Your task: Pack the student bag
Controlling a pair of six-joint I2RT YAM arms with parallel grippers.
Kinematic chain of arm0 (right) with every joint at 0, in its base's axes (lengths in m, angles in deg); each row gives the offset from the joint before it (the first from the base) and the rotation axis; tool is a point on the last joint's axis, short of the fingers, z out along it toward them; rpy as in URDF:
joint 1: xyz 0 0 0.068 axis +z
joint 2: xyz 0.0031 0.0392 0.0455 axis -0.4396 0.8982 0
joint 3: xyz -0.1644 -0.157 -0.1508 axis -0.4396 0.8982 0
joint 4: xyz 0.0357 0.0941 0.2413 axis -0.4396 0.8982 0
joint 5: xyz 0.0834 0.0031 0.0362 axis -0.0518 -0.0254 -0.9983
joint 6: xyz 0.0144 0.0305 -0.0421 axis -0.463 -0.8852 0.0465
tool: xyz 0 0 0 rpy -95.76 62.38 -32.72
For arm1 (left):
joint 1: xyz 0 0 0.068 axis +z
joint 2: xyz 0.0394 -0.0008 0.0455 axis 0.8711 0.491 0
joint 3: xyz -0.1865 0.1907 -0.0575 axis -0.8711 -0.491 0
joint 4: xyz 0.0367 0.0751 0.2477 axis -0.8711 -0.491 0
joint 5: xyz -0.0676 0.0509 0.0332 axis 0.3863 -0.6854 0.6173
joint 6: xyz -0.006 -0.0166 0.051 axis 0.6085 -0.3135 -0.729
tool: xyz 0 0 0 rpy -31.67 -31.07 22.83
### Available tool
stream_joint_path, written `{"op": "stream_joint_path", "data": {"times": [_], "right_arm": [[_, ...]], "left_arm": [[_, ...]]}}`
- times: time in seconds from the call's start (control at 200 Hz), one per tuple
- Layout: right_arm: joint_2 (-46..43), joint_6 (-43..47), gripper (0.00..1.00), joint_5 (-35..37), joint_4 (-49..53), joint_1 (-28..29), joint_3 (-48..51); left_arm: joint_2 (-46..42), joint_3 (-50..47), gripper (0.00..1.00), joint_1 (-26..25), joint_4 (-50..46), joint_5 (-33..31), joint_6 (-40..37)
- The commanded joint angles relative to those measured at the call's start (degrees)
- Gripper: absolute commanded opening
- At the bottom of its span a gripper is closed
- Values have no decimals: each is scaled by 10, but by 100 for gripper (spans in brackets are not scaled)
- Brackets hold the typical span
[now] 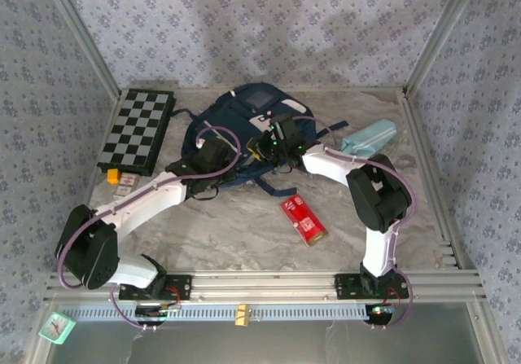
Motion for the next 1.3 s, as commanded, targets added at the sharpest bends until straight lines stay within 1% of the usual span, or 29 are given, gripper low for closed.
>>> {"op": "stream_joint_path", "data": {"times": [0.0,0.12,0.22,0.31,0.465,0.57,0.695,0.825,0.96,1.119,1.179,1.294], "right_arm": [[-29,4,13,33,-25,2,-24],[-43,-26,5,19,-36,-8,-23],[-54,-53,0,7,-43,-16,-19],[-71,-74,0,4,-60,-18,-11],[-96,-88,0,7,-46,-20,-9],[-98,-112,0,3,-71,-22,4],[-95,-116,0,-5,-70,-22,-2],[-95,-126,0,-5,-82,-22,7],[-93,-128,0,-7,-87,-19,9],[-89,-138,0,-8,-95,-17,13],[-88,-141,0,-10,-98,-17,13],[-88,-144,0,-8,-101,-17,12]], "left_arm": [[-23,0,13,-2,-8,1,6],[-28,0,22,-15,-1,-5,9],[-14,12,30,-34,2,-15,11],[3,21,34,-49,7,-29,20],[26,41,41,-65,28,-52,31],[40,51,45,-73,48,-87,38],[55,69,51,-76,64,-99,51],[63,72,58,-78,82,-108,74],[86,89,64,-78,70,-129,120],[115,118,65,-81,20,-171,174],[123,115,65,-82,33,-176,175],[133,121,60,-82,40,-180,165]]}}
